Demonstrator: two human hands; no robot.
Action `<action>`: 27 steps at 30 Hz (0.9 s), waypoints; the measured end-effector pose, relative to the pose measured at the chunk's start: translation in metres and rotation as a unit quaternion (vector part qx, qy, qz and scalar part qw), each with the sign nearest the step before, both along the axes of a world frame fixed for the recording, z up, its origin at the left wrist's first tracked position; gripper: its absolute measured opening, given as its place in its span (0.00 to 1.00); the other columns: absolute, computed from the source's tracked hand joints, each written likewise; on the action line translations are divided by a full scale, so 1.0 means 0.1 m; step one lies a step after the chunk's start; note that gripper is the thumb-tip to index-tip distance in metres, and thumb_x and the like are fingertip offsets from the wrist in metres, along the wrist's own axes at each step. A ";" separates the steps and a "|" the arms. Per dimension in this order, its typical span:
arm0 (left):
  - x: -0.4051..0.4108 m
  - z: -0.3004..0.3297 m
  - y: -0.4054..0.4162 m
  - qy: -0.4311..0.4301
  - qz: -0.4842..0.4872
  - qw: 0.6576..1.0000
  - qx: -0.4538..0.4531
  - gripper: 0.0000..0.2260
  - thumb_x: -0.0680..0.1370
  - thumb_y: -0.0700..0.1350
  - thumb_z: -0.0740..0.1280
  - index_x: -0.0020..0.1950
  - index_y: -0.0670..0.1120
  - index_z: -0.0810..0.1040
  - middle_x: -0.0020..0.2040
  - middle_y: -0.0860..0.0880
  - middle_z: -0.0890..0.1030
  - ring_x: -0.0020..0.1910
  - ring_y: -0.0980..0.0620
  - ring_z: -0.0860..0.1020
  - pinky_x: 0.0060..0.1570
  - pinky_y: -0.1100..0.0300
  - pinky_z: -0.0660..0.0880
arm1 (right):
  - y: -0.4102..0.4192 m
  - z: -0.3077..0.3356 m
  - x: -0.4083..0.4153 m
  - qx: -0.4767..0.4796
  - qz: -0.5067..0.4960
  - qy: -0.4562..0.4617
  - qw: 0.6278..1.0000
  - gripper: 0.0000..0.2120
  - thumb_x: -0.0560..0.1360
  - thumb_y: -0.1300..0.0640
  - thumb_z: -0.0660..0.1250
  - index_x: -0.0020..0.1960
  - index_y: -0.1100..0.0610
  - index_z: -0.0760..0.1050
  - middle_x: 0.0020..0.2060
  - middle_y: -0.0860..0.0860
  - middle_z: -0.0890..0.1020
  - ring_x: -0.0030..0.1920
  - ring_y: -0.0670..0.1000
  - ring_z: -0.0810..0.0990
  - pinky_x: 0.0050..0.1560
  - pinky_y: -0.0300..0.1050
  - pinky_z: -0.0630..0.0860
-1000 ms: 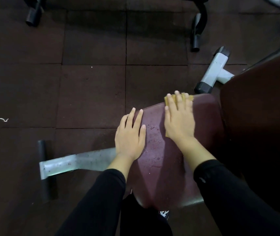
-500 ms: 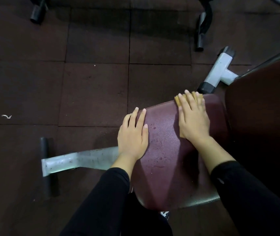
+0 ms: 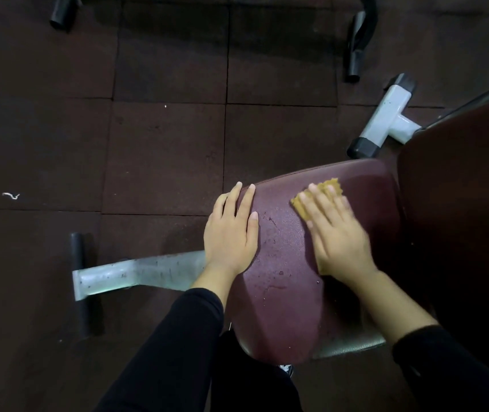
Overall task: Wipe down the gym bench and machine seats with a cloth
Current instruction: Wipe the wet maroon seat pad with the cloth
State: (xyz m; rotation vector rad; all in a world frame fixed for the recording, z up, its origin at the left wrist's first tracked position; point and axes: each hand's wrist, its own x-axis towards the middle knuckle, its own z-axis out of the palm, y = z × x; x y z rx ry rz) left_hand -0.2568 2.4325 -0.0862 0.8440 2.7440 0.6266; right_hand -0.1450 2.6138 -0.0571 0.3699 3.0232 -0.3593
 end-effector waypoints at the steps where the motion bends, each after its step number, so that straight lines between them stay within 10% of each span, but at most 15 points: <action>1: 0.00 0.00 0.00 0.000 0.001 1.000 0.000 0.22 0.82 0.50 0.51 0.75 0.48 0.66 0.74 0.48 0.68 0.68 0.46 0.67 0.59 0.51 0.74 | 0.08 -0.01 -0.09 0.001 -0.024 -0.009 1.000 0.24 0.79 0.54 0.50 0.75 0.54 0.59 0.75 0.52 0.61 0.75 0.57 0.55 0.75 0.53 0.53; 8: 0.00 -0.01 0.00 0.001 0.002 1.000 -0.001 0.22 0.82 0.50 0.51 0.75 0.48 0.67 0.74 0.47 0.68 0.68 0.45 0.67 0.62 0.50 0.72 | -0.28 -0.09 -0.83 0.027 -0.059 -0.022 0.998 0.24 0.79 0.53 0.46 0.72 0.58 0.64 0.72 0.56 0.66 0.73 0.61 0.60 0.74 0.57 0.53; 16: -0.01 -0.01 -0.02 -0.012 -0.002 1.000 -0.013 0.23 0.82 0.52 0.49 0.76 0.49 0.65 0.75 0.48 0.66 0.70 0.46 0.65 0.66 0.50 0.69 | -0.39 0.02 0.10 -0.027 0.045 0.026 0.998 0.23 0.80 0.55 0.50 0.74 0.56 0.61 0.74 0.53 0.61 0.76 0.57 0.54 0.74 0.55 0.57; 27: 0.59 0.12 -0.22 -0.006 -0.024 0.997 -0.078 0.25 0.82 0.53 0.45 0.79 0.48 0.55 0.80 0.49 0.52 0.78 0.52 0.48 0.75 0.43 0.44 | -0.29 0.01 0.80 -0.047 -0.050 0.020 0.997 0.23 0.80 0.53 0.51 0.75 0.52 0.59 0.75 0.49 0.58 0.76 0.54 0.51 0.75 0.53 0.52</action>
